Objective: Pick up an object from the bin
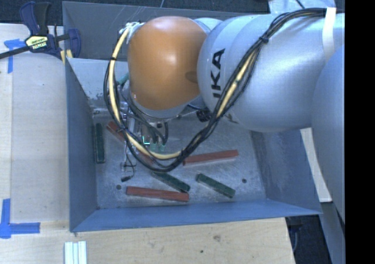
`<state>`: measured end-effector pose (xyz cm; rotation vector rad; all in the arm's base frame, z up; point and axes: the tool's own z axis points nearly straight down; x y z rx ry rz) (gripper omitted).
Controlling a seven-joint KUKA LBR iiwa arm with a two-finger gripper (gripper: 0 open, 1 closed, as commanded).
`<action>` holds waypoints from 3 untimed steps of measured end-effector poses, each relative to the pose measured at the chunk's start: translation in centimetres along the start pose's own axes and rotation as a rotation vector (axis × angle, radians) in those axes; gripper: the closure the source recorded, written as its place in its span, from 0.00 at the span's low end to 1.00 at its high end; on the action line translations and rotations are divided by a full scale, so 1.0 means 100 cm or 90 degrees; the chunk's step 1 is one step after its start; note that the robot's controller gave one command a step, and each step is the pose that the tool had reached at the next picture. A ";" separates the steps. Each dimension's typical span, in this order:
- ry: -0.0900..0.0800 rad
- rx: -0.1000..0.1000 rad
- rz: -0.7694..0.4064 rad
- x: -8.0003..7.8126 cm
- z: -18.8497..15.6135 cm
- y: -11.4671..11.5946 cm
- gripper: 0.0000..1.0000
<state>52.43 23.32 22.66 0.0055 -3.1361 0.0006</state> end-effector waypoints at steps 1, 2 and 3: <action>-0.006 -0.002 0.002 -0.002 -0.002 -0.002 0.00; -0.007 -0.002 0.020 -0.004 0.072 -0.036 0.00; -0.005 -0.001 0.097 -0.011 0.121 -0.032 0.00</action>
Offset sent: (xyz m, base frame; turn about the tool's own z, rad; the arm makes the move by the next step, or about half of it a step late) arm 0.0030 -0.0543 -0.1145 0.0469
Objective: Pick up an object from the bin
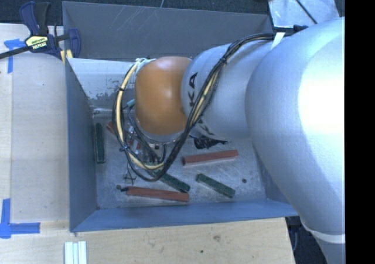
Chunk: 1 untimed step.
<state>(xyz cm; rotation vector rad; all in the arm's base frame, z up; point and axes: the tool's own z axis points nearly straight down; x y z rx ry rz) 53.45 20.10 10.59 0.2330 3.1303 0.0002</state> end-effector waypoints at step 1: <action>0.002 -0.001 0.037 -0.013 0.017 -0.046 0.00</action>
Offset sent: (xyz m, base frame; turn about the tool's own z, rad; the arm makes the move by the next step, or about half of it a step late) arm -0.0260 -0.0150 -0.0224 0.2194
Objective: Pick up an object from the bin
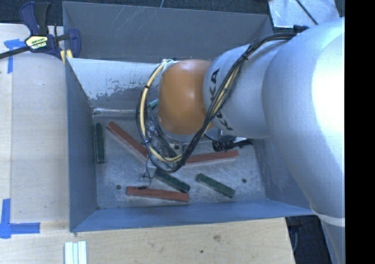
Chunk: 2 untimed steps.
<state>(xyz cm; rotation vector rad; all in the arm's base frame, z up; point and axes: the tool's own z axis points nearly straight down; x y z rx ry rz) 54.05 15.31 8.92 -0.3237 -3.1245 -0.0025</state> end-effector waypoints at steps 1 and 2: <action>-0.001 0.003 0.056 0.010 0.003 -0.013 0.00; -0.001 0.001 0.084 -0.016 0.015 -0.052 1.00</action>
Offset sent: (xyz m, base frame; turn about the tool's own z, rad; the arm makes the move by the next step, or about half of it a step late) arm 0.0041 -0.0541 -0.0148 0.1320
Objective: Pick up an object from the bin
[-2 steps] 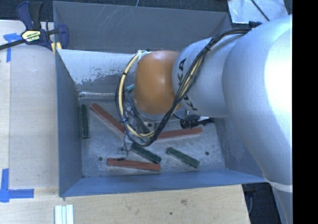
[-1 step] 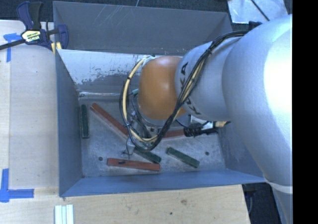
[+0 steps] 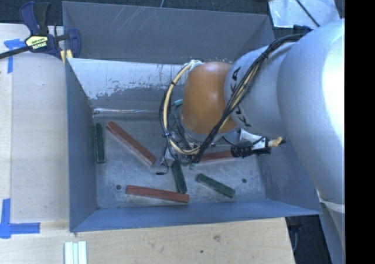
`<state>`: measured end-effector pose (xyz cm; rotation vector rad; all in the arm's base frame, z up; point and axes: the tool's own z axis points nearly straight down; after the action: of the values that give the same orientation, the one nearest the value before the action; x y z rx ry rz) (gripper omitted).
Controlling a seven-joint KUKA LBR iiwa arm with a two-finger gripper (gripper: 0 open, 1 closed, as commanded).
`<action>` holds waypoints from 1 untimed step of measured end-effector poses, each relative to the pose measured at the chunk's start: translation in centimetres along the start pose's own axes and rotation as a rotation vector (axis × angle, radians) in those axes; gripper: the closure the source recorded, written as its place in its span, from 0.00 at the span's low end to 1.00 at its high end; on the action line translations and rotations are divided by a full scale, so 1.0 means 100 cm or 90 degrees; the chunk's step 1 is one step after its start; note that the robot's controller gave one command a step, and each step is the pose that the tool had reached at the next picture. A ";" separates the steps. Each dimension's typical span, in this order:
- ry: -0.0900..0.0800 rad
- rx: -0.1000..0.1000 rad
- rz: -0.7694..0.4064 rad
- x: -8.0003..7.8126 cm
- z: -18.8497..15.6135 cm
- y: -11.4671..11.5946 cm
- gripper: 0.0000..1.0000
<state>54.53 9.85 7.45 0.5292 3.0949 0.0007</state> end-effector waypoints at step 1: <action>0.000 0.000 0.001 0.000 0.000 0.000 1.00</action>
Offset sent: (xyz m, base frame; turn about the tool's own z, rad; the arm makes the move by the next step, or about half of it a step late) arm 0.0000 0.0000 0.0000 0.0000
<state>54.53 9.86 7.45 0.5306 3.0945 0.0013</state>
